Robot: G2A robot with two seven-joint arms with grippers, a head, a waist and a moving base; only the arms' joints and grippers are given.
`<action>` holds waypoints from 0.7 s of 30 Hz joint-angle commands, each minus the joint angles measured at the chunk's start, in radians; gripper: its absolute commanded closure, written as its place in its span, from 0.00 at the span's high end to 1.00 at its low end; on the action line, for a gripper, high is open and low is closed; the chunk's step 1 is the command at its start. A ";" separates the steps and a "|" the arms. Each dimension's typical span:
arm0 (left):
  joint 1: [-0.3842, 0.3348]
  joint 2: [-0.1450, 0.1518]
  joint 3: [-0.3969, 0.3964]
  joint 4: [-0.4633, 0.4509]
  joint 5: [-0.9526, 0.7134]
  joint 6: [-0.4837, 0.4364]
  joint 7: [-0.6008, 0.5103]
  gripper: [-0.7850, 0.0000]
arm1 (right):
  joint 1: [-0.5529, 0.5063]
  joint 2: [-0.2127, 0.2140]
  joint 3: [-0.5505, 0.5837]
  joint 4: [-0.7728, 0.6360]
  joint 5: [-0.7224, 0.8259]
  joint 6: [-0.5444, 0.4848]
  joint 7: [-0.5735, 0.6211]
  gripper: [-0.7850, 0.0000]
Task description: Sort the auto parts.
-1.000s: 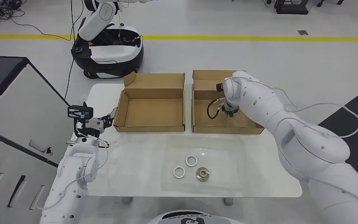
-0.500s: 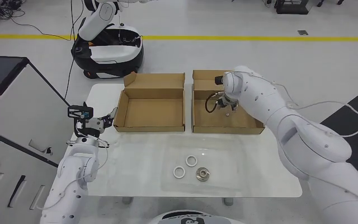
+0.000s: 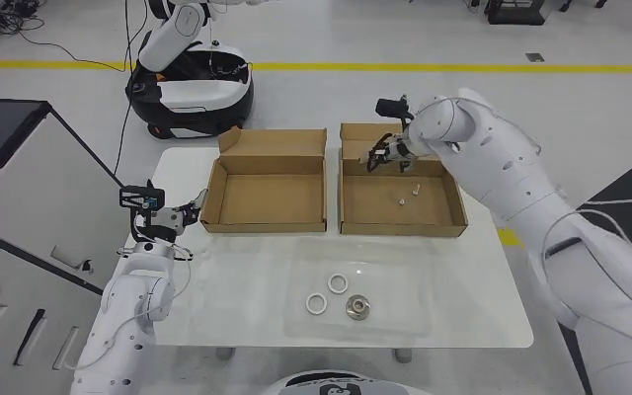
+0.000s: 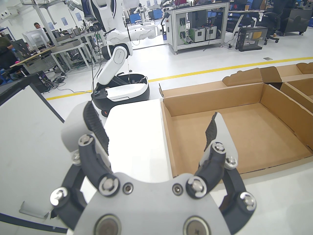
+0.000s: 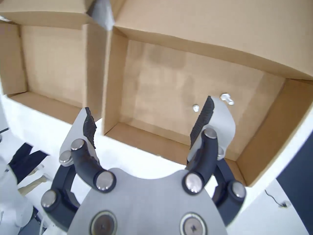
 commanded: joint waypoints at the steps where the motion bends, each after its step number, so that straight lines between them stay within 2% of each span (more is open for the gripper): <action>1: 0.000 0.000 0.000 0.000 0.000 0.000 0.000 1.00 | -0.093 0.053 0.128 -0.163 0.056 0.004 0.020 1.00; 5: 0.000 0.000 0.000 0.000 0.000 0.000 0.000 1.00 | -0.307 0.137 0.376 -0.417 0.145 0.013 0.059 1.00; 9: 0.000 0.000 0.000 0.000 0.000 0.000 0.000 1.00 | -0.511 0.188 0.611 -0.590 0.268 0.008 0.083 1.00; 14: 0.000 0.000 0.000 0.000 0.000 0.000 0.000 1.00 | -0.723 0.218 0.862 -0.691 0.430 -0.027 0.087 1.00; 21: 0.000 0.000 0.000 0.000 0.000 0.000 0.000 1.00 | -0.945 0.235 1.140 -0.728 0.596 -0.082 0.099 1.00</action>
